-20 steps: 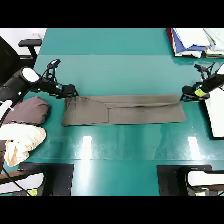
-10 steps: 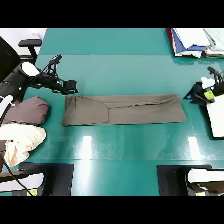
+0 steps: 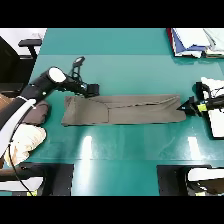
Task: Fold the shirts.
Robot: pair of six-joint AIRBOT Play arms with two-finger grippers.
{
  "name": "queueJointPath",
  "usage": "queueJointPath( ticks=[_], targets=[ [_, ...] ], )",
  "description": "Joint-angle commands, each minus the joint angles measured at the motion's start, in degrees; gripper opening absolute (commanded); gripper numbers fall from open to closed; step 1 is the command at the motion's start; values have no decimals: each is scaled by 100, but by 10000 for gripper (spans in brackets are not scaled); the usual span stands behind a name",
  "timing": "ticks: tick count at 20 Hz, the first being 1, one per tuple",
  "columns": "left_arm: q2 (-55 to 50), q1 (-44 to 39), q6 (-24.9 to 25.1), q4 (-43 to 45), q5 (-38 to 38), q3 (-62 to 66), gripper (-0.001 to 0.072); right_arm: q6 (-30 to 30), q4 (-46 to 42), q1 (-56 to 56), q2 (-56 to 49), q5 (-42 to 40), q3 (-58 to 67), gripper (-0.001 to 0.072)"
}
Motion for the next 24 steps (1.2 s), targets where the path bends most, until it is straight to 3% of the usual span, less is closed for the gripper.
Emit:
queueJointPath(
  ticks=[1,2,12,24],
  targets=[
    [-411,-498,-85,-306,393,76,26,-90,175,407,-256,-42,179,54],
    [-562,-614,-87,-313,389,184,25,-98,168,494,-219,11,330,15],
    [-2175,-1644,-92,-420,192,1834,25,192,1213,1390,1611,404,1853,14],
    [-2218,-1639,-87,-90,33,1928,25,511,1233,3377,1834,48,2929,14]
  ],
)
